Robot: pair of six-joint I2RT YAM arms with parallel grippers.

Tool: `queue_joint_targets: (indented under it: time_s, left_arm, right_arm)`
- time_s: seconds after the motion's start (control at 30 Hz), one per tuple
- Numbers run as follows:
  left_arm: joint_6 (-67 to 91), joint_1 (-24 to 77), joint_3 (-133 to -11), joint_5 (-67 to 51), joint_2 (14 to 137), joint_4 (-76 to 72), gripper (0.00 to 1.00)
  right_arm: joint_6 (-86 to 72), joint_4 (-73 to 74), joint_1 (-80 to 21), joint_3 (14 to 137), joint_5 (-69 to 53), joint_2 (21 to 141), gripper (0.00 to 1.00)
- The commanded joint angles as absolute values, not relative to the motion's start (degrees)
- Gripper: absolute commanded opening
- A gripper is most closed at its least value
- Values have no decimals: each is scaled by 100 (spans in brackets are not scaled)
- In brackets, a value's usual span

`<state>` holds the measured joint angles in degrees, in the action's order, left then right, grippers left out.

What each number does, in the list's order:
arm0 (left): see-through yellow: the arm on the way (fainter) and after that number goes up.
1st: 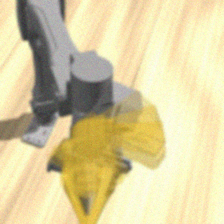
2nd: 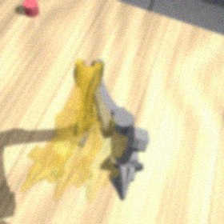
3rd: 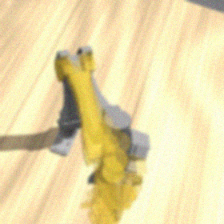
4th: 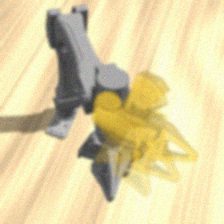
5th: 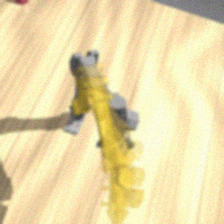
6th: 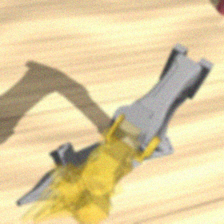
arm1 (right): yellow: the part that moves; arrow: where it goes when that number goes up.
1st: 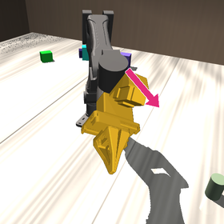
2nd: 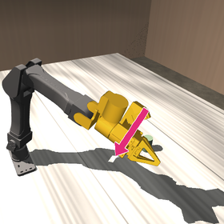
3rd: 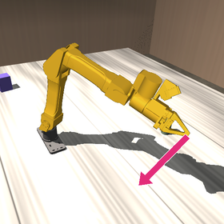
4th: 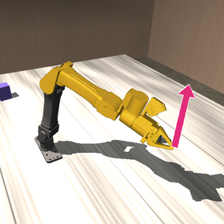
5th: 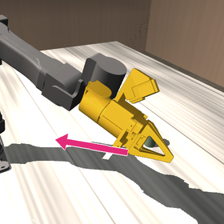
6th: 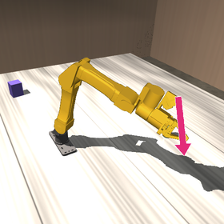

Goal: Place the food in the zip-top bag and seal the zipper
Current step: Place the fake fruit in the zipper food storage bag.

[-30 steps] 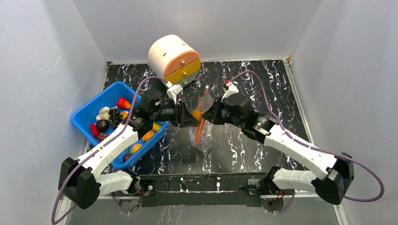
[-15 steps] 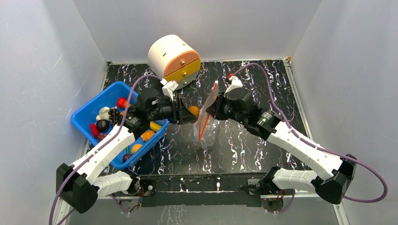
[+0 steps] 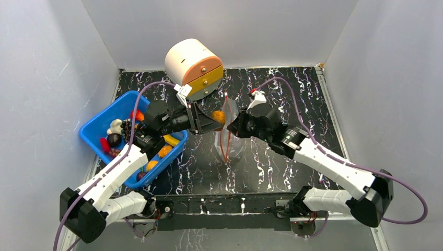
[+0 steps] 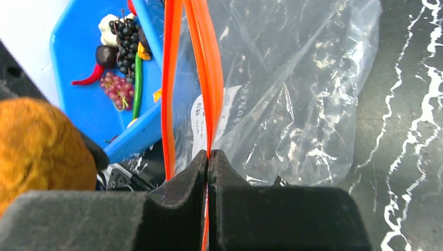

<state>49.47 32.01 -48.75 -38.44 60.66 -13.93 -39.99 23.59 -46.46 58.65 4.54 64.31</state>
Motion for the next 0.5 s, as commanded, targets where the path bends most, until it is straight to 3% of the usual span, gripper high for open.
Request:
queue_joint_targets:
  time_s: [0.0,0.13,0.33,0.47]
  left_arm:
    - [4674,3211,-4989,-3512,5867,-712,34]
    - [4515,3213,-4930,-3172,5792,-306,34]
    - [4252,3215,-4898,-2944,5866,-126,34]
    - [4250,3217,-4689,-3511,6065,-682,37]
  right_arm:
    - [-4219,1223,-4665,5669,352,6885,0]
    - [-4424,306,-4667,5318,-164,7088,0]
    - [-4533,53,-4662,5266,-217,7144,0]
    - [-4596,1,-4666,5229,-210,7137,0]
